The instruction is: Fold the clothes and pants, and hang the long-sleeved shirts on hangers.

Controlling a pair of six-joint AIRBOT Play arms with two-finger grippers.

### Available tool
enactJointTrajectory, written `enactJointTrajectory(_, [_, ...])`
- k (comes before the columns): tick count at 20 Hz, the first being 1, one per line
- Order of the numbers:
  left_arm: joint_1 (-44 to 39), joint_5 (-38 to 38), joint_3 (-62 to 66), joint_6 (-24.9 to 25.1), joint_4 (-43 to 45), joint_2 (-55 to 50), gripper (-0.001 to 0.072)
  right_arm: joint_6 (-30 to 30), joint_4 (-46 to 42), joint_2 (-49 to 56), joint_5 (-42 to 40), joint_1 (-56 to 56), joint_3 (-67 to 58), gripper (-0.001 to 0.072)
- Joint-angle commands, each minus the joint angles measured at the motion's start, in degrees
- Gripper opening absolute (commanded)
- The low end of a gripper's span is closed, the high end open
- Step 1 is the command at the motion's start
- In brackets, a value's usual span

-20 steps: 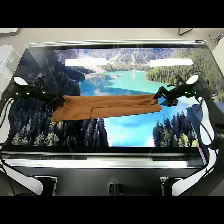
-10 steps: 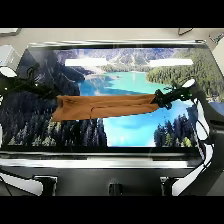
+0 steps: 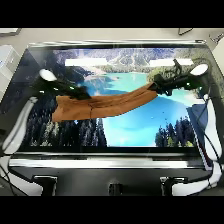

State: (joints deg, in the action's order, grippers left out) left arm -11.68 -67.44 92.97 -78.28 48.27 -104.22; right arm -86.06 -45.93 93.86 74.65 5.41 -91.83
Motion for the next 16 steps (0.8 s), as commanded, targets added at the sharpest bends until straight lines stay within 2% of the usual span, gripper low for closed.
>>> enactJointTrajectory(1, [-9.14,6.99,-0.35,-3.45,-4.59,-5.16,0.0024,-0.5,0.68,-10.82,1.55,-3.93,-0.04,0.0037])
enactJointTrajectory(4, [-15.3,11.17,-0.39,-12.41,-6.25,-9.53,0.0024,-3.93,-0.81,-16.83,1.6,-7.58,-0.04,0.0037])
enactJointTrajectory(5, [-17.9,14.01,-0.37,-13.94,-10.23,-11.04,0.0023,-4.94,-1.9,-17.81,1.7,-9.11,-0.04,0.0038])
enactJointTrajectory(8, [-25.92,26.16,-0.24,-11.98,-30.62,-14.49,0.0023,-6.97,-7.23,-18.18,3.58,-13.49,-0.02,0.0038])
enactJointTrajectory(10, [-29.18,30.08,-0.24,-9.01,-39.36,-15.54,0.0023,-8.28,-11.61,-18.21,2.8,-15.58,-0.02,0.0038])
enactJointTrajectory(13, [-26.95,25.99,-0.26,-4.24,-37.0,-15.54,0.0021,-9.29,-10.82,-17.14,-1.57,-16.44,-0.02,0.0038])
enactJointTrajectory(14, [-24.33,23.96,-0.26,-3.87,-33.05,-14.67,0.0019,-9.29,-9.88,-16.24,-2.91,-16.44,-0.02,0.0038])
enactJointTrajectory(16, [-17.86,20.87,-0.26,-5.51,-19.69,-10.71,0.0018,-8.83,-4.5,-13.35,-5.33,-16.46,-0.02,0.0037])
